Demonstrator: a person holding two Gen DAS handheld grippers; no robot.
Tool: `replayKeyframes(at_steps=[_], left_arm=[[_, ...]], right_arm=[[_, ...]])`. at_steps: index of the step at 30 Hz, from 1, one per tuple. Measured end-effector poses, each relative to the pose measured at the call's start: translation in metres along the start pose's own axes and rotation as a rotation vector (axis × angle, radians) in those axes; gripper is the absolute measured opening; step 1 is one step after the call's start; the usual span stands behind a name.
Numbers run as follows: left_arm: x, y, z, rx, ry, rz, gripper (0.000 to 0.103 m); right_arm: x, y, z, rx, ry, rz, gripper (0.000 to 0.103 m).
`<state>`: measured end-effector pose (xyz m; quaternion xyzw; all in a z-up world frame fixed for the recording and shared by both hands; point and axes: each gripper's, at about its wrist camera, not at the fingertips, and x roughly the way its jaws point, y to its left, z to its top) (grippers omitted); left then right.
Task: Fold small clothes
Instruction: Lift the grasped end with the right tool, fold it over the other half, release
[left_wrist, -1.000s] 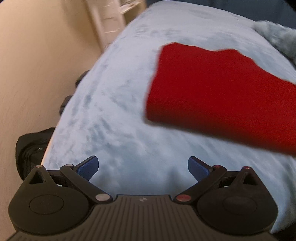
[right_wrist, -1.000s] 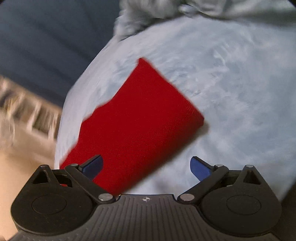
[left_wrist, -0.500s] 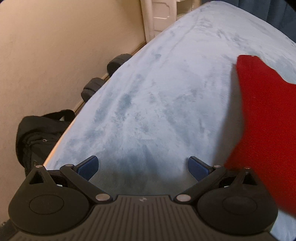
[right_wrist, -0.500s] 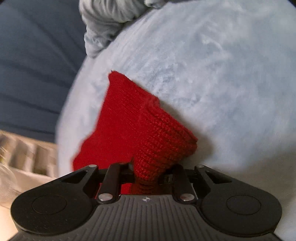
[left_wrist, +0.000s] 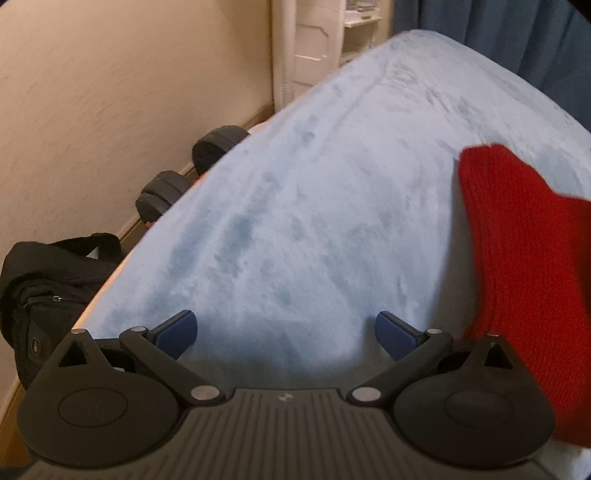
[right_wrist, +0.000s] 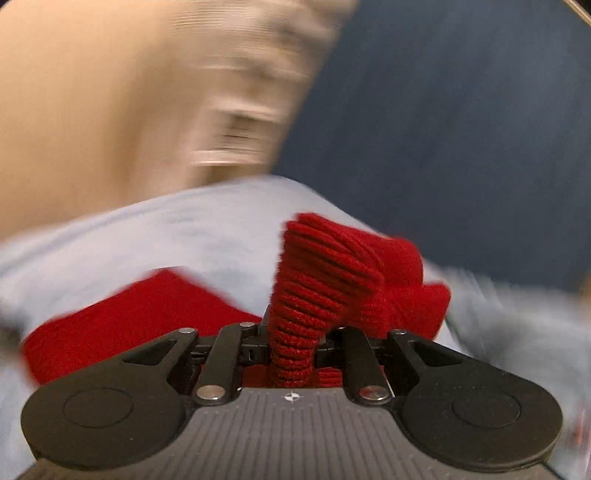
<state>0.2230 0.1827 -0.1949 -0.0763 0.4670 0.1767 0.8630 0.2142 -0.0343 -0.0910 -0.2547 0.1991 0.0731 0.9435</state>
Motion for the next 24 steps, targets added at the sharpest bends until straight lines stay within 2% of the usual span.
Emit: replayKeyframes(at_steps=[2,4,5,7,11,13,15,18,20,21,23,24], left_arm=[[0.000,0.007,0.002,-0.023,0.000,0.004,0.103],[0.001,0.013,0.004,-0.039,0.002,0.006,0.103],[0.001,0.016,0.004,-0.047,0.004,0.003,0.103],[0.002,0.018,0.004,-0.051,0.014,-0.005,0.103],[0.001,0.017,0.005,-0.058,0.012,-0.025,0.103],[0.000,0.017,0.005,-0.059,0.004,-0.036,0.103],[-0.003,0.018,0.005,-0.061,-0.006,-0.040,0.103],[-0.003,0.021,0.006,-0.077,-0.010,-0.036,0.103],[-0.002,0.023,0.007,-0.090,-0.010,-0.034,0.103],[-0.001,0.024,0.007,-0.095,-0.008,-0.032,0.103],[0.000,0.025,0.008,-0.101,-0.001,-0.030,0.103],[0.001,0.026,0.008,-0.102,0.002,-0.031,0.103]], right_arm=[[0.001,0.050,-0.002,-0.149,-0.002,0.125,0.016],[0.007,0.090,-0.019,-0.257,0.059,0.275,0.016],[0.011,0.105,-0.030,-0.299,0.092,0.322,0.017],[0.015,0.120,-0.043,-0.314,0.115,0.297,0.017],[0.010,0.104,-0.030,-0.156,0.126,0.301,0.017],[0.003,0.097,-0.020,-0.116,0.089,0.283,0.017],[-0.006,0.086,-0.003,-0.005,0.042,0.241,0.016],[-0.017,0.066,0.018,0.115,-0.033,0.137,0.016],[-0.020,0.070,0.020,0.089,-0.063,0.102,0.016],[-0.016,0.080,0.014,0.029,-0.045,0.126,0.016],[-0.001,0.105,-0.006,-0.094,0.046,0.214,0.017],[0.004,0.120,-0.022,-0.146,0.101,0.256,0.024]])
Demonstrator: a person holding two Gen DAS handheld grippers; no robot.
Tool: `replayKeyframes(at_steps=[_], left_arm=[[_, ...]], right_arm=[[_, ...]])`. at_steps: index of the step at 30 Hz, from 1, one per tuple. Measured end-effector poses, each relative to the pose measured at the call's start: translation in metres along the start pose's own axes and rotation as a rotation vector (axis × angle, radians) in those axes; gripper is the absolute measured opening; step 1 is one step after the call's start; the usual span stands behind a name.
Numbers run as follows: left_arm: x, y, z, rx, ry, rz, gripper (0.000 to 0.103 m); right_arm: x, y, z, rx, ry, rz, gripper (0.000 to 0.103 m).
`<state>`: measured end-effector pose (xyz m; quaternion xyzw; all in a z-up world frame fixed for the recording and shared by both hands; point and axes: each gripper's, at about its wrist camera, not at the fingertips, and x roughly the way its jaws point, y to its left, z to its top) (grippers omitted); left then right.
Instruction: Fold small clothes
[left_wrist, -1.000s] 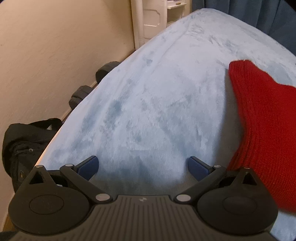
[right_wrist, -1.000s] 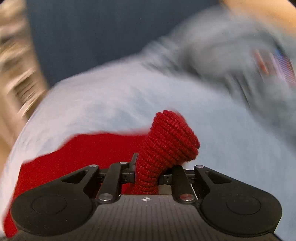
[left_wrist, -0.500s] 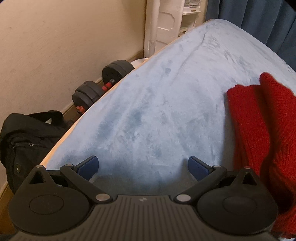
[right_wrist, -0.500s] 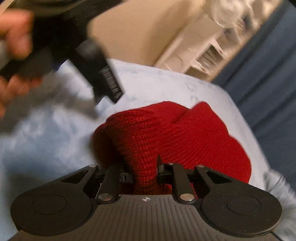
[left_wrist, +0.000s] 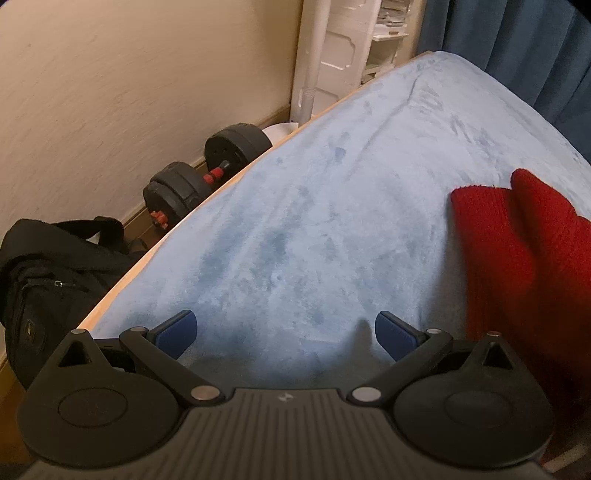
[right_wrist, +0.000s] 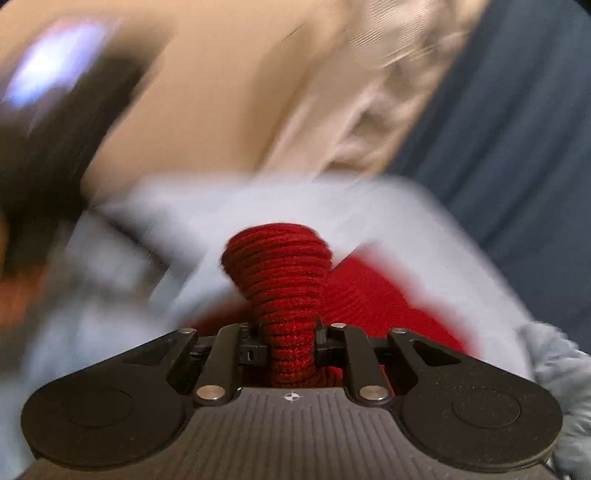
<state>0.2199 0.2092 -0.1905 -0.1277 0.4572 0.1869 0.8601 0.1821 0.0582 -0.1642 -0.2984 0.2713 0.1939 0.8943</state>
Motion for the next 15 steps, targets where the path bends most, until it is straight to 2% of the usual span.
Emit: replayKeyframes(at_steps=[1,2,3,4,5,7,8,9,11,13,15], left_arm=[[0.000,0.000,0.000,0.002,0.002,-0.002,0.103],[0.000,0.001,0.000,0.005,0.001,-0.004,0.103],[-0.001,0.001,0.000,0.006,-0.005,-0.010,0.103],[-0.002,0.001,0.000,0.006,-0.010,-0.020,0.103],[-0.003,0.001,0.000,0.004,-0.016,-0.034,0.103],[-0.011,0.001,0.001,0.000,-0.037,-0.068,0.103],[-0.015,0.001,0.001,0.000,-0.051,-0.083,0.103],[-0.022,0.000,0.002,0.003,-0.066,-0.102,0.103],[-0.037,0.001,0.003,0.005,-0.101,-0.141,0.103],[-0.054,-0.001,0.005,0.000,-0.130,-0.192,0.103],[-0.071,-0.007,0.006,0.007,-0.155,-0.271,0.103]], right_arm=[[0.005,0.011,-0.010,-0.036,0.022,0.008,0.029],[0.002,0.017,-0.018,-0.056,0.003,-0.002,0.036],[-0.005,0.017,-0.019,-0.040,-0.028,-0.003,0.048],[-0.011,0.011,-0.018,0.004,-0.037,0.022,0.053],[-0.020,0.001,-0.016,0.068,-0.043,0.074,0.065],[-0.037,-0.027,-0.011,0.211,-0.090,0.201,0.068],[-0.047,-0.038,-0.012,0.261,-0.114,0.223,0.064],[-0.058,-0.050,-0.013,0.306,-0.139,0.230,0.045],[-0.067,-0.068,-0.014,0.375,-0.145,0.200,0.021],[-0.069,-0.078,-0.020,0.425,-0.115,0.149,0.021],[-0.068,-0.075,-0.038,0.425,-0.031,0.156,0.020]])
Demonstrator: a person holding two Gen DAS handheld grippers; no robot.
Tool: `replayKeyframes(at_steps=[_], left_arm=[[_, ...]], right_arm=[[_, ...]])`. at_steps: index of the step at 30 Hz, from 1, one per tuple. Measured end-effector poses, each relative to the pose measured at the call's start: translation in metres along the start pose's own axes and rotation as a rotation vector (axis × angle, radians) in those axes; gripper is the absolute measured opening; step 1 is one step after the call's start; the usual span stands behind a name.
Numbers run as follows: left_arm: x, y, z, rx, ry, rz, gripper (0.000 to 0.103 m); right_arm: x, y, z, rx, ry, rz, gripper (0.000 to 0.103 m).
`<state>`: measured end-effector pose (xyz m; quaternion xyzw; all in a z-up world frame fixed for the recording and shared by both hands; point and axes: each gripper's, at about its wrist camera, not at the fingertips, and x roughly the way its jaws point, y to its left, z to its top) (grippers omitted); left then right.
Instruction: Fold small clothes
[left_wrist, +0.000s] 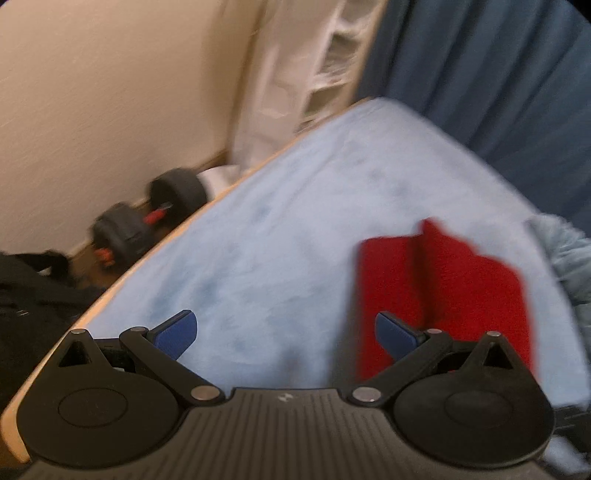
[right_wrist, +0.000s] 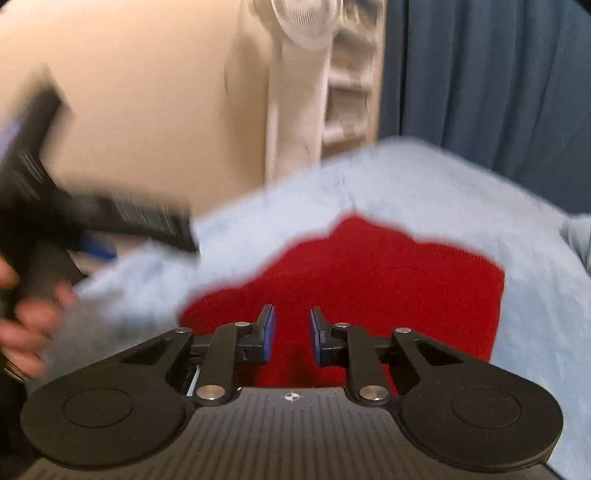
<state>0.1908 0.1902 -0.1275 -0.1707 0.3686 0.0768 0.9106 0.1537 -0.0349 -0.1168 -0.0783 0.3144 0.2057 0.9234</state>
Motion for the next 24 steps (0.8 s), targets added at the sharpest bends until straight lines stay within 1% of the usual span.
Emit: replayKeyframes(at_steps=[2,3,4,5,6,7,8,9,10,11,12,13,14,16,19,21,24], left_arm=[[-0.009,-0.013,-0.003,0.033,-0.008,-0.102,0.103],[-0.008,-0.020,-0.008,0.062,0.005,-0.149,0.103],[-0.003,-0.026,-0.013,0.092,0.038,-0.144,0.103],[0.008,-0.031,-0.019,0.128,0.088,-0.104,0.103],[0.021,-0.032,-0.027,0.149,0.125,-0.045,0.103],[0.034,-0.028,-0.034,0.156,0.145,0.014,0.103],[0.043,-0.021,-0.039,0.144,0.163,0.027,0.103],[0.047,-0.014,-0.038,0.103,0.180,0.016,0.103],[0.047,-0.009,-0.034,0.067,0.183,0.009,0.103],[0.043,-0.009,-0.031,0.049,0.176,0.009,0.103],[0.039,-0.010,-0.028,0.053,0.165,0.035,0.103],[0.031,-0.012,-0.026,0.068,0.150,0.078,0.103],[0.024,-0.013,-0.024,0.079,0.143,0.094,0.103],[0.008,-0.005,-0.021,0.068,0.133,0.072,0.103],[-0.028,0.003,-0.024,0.047,0.120,0.070,0.103],[-0.054,0.003,-0.028,0.054,0.112,0.086,0.103],[-0.091,-0.002,-0.032,0.085,0.096,0.106,0.103]], right_arm=[[0.012,0.004,-0.014,-0.006,0.082,0.043,0.020],[0.017,0.008,-0.020,-0.021,0.103,0.047,0.021],[0.018,0.010,-0.026,-0.033,0.099,0.042,0.021],[0.016,0.011,-0.028,-0.028,0.089,0.040,0.021],[0.012,0.008,-0.027,0.001,0.091,0.047,0.021],[0.008,0.003,-0.024,0.037,0.106,0.067,0.022],[0.002,-0.001,-0.022,0.059,0.124,0.081,0.023],[-0.009,-0.003,-0.020,0.064,0.131,0.069,0.032],[-0.021,-0.003,-0.018,0.052,0.126,0.028,0.041],[-0.040,-0.005,-0.016,0.037,0.092,-0.047,0.060],[-0.057,-0.006,-0.015,0.032,0.044,-0.101,0.077],[-0.078,-0.009,-0.014,0.030,-0.015,-0.138,0.083],[-0.096,-0.014,-0.009,0.028,-0.067,-0.163,0.089],[-0.135,-0.018,-0.005,0.027,-0.149,-0.222,0.092],[-0.183,-0.026,-0.004,0.071,-0.211,-0.289,0.096],[-0.211,-0.032,-0.004,0.140,-0.251,-0.308,0.099],[-0.235,-0.036,-0.001,0.232,-0.297,-0.316,0.102]])
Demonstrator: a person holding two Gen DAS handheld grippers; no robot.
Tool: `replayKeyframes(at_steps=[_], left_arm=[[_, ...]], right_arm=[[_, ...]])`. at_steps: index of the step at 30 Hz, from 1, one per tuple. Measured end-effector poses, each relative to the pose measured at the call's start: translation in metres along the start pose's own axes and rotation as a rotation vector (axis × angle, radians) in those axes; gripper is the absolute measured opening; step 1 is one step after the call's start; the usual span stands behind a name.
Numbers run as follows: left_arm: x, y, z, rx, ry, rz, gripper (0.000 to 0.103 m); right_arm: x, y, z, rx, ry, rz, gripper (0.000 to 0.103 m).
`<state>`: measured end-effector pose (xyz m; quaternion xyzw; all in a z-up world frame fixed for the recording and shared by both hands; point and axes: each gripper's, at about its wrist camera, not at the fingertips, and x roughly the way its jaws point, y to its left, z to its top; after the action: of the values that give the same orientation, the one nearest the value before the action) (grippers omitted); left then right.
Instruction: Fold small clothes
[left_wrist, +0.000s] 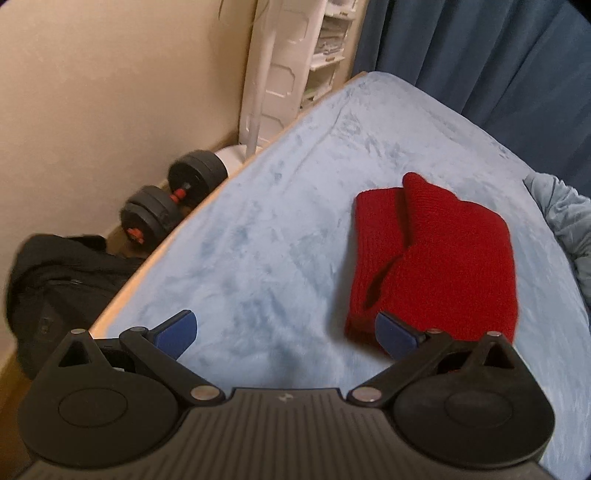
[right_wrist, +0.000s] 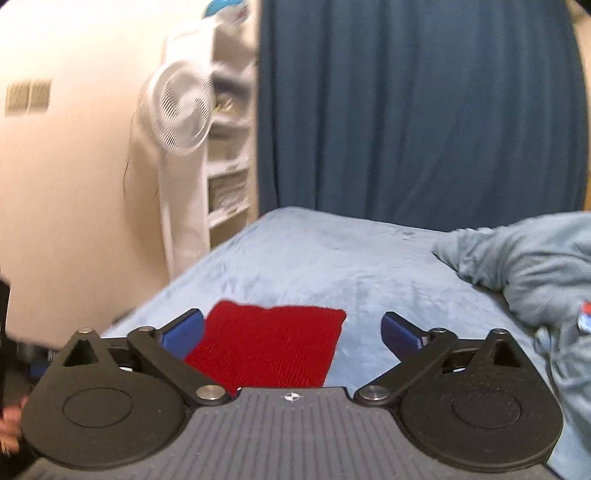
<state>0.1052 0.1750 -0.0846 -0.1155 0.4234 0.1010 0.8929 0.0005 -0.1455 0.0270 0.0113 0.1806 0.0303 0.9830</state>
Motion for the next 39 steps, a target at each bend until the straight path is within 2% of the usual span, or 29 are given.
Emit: replayKeyframes(at_steps=[7,12,17,26,30,39], left_arm=[[-0.072,-0.011,-0.011,0.087,-0.052,-0.002,0.103],[-0.108,-0.019,-0.020,0.101,-0.074,-0.007,0.103],[-0.128,-0.028,-0.029,0.121,-0.085,0.008,0.103],[-0.105,-0.042,-0.038,0.156,-0.013,0.055,0.103],[-0.096,-0.050,-0.042,0.168,0.005,0.059,0.103],[-0.062,-0.070,-0.047,0.201,0.074,0.048,0.103]], right_arm=[[-0.037,-0.006,-0.007,0.006,-0.051,0.021,0.102],[-0.056,-0.017,-0.024,0.060,0.028,0.058,0.102],[-0.070,-0.025,-0.038,0.084,0.045,0.075,0.102],[-0.054,-0.034,-0.052,0.123,0.088,0.076,0.102],[-0.043,-0.036,-0.056,0.117,0.119,0.088,0.102],[-0.005,-0.041,-0.069,0.118,0.202,0.059,0.102]])
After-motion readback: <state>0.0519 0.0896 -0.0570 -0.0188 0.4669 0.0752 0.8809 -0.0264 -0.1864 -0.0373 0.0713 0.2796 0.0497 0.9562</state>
